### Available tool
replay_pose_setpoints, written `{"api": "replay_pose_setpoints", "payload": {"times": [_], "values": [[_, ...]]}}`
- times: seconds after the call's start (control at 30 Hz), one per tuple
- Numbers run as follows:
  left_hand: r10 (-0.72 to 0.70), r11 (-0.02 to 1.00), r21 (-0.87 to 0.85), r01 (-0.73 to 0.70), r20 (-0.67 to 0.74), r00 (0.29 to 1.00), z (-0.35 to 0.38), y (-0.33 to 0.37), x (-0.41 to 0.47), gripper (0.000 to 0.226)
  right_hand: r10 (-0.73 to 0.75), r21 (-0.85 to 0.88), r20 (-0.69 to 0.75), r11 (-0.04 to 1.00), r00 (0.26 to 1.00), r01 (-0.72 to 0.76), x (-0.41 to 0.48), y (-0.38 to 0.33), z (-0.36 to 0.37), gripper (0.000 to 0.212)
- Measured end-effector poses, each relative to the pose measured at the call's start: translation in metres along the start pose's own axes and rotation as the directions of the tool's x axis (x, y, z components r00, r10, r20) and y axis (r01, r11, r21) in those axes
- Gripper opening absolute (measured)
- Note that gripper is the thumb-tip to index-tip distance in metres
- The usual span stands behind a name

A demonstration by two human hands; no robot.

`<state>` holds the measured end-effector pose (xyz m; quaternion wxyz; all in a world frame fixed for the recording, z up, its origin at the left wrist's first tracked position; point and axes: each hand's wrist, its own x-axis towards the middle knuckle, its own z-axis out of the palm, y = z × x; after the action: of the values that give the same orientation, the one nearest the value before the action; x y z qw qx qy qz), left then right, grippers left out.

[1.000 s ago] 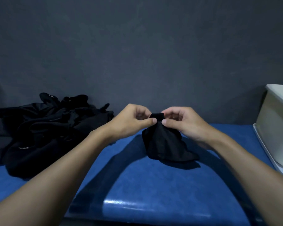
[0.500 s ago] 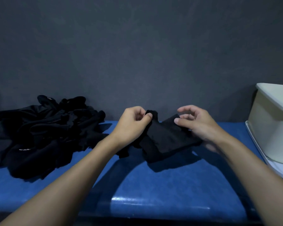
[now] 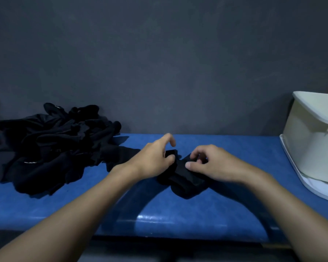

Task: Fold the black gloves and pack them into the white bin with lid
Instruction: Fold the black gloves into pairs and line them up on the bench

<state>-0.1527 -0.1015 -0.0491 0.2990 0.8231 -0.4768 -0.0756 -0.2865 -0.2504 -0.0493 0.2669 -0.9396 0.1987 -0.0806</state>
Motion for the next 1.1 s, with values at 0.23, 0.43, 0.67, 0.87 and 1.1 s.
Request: {"api": "replay_pose_setpoints", "payload": {"times": [0.23,0.43,0.67,0.87,1.1], "values": [[-0.141,0.989,-0.015,0.147,0.183,0.973,0.001,0.003,-0.008,0.014,-0.047,-0.185,0.003,0.982,0.999,0.046,-0.013,0.009,0.002,0.037],[0.250,0.956,0.168,-0.241,-0.038,0.967,0.007,0.003,-0.004,0.029,-0.002,-0.165,0.037,0.986,0.999,0.008,-0.019,0.010,0.001,0.063],[0.178,0.842,0.473,-0.261,0.214,0.960,0.014,-0.009,-0.001,0.059,-0.036,-0.150,0.227,0.986,0.973,0.071,-0.012,0.032,-0.003,0.091],[0.149,0.857,0.458,-0.235,0.217,0.965,0.013,-0.011,0.004,0.075,-0.065,0.115,0.116,0.992,0.991,0.052,0.003,0.039,0.002,0.101],[0.099,0.825,0.513,-0.234,0.278,0.956,0.013,-0.016,0.008,0.079,0.011,-0.183,0.241,0.983,0.971,0.034,0.010,0.044,0.001,0.095]]}}
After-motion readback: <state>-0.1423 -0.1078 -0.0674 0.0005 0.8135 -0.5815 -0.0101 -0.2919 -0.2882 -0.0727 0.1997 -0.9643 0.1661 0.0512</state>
